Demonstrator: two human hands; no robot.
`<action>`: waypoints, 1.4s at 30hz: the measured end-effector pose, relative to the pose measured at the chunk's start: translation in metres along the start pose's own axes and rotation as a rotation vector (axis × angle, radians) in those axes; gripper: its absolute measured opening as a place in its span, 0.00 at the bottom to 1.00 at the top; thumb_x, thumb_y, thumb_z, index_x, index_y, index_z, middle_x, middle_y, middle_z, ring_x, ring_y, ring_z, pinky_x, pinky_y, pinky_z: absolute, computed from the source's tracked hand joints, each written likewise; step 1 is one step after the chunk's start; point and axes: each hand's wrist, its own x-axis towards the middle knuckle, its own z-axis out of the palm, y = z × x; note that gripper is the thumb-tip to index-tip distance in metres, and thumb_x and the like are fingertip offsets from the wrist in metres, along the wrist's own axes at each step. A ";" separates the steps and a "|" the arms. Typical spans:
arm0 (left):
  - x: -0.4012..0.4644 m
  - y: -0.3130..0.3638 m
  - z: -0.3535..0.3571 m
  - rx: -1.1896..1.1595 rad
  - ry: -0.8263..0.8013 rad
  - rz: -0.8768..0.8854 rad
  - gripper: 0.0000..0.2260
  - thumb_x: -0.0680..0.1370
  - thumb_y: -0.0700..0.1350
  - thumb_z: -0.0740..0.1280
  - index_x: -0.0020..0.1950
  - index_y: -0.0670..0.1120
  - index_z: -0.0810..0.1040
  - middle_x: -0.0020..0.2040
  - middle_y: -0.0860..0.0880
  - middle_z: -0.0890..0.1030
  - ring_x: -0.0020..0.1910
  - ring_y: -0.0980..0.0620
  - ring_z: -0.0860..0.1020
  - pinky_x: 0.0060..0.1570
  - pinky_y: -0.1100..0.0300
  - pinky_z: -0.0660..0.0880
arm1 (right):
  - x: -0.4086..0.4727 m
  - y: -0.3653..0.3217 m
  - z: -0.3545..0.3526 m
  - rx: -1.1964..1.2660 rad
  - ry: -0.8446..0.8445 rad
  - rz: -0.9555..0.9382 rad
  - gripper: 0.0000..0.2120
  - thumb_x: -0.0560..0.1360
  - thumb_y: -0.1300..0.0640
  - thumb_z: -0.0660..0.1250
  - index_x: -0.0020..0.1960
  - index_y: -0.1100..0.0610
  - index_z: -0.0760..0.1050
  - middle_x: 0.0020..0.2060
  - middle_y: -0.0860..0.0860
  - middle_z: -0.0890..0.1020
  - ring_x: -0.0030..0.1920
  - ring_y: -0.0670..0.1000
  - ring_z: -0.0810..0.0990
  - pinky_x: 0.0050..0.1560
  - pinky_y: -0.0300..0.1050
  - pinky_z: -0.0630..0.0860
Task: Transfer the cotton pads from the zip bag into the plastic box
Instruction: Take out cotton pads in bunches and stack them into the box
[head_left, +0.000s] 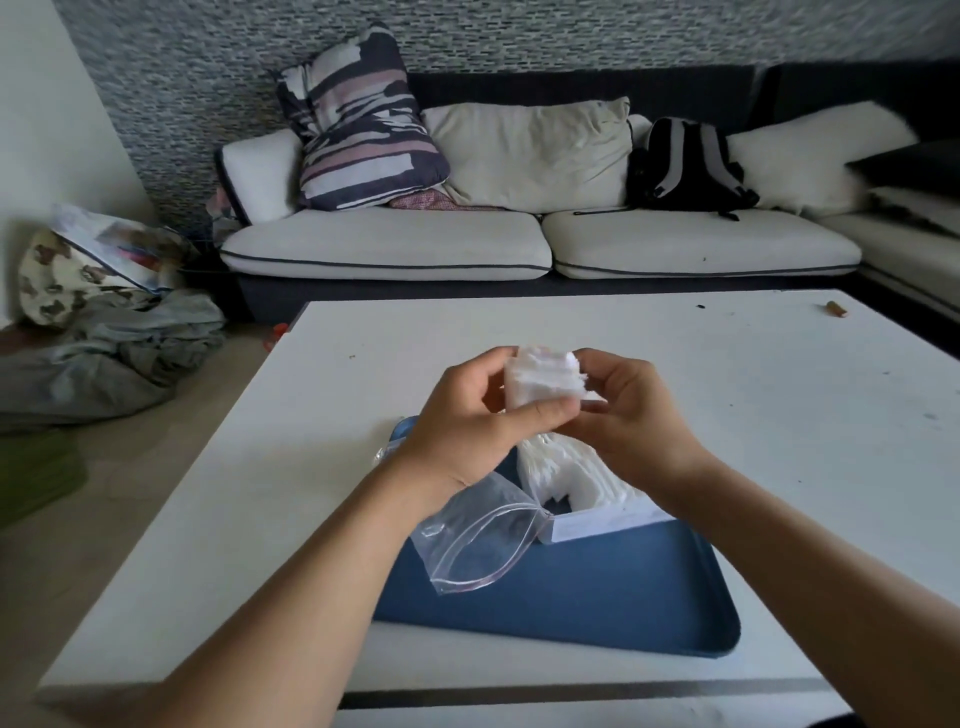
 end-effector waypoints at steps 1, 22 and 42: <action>0.002 -0.003 0.000 -0.011 0.033 -0.002 0.16 0.71 0.48 0.79 0.57 0.47 0.84 0.52 0.46 0.87 0.54 0.45 0.85 0.59 0.46 0.80 | 0.001 0.001 0.001 -0.032 0.037 -0.009 0.10 0.71 0.63 0.77 0.51 0.61 0.83 0.44 0.54 0.87 0.46 0.55 0.85 0.52 0.53 0.82; 0.010 -0.009 -0.013 -0.134 0.126 -0.242 0.12 0.77 0.53 0.72 0.55 0.47 0.85 0.51 0.45 0.87 0.54 0.42 0.85 0.56 0.48 0.82 | 0.018 0.007 0.013 -0.504 0.177 -0.167 0.19 0.64 0.56 0.83 0.53 0.51 0.83 0.49 0.47 0.79 0.46 0.44 0.78 0.43 0.35 0.77; 0.014 -0.007 -0.008 -0.469 0.188 -0.396 0.14 0.83 0.45 0.60 0.61 0.40 0.82 0.53 0.41 0.85 0.52 0.43 0.83 0.62 0.40 0.79 | 0.010 0.000 0.006 -0.616 0.266 -0.305 0.13 0.62 0.58 0.84 0.41 0.53 0.81 0.40 0.47 0.78 0.40 0.38 0.74 0.40 0.27 0.69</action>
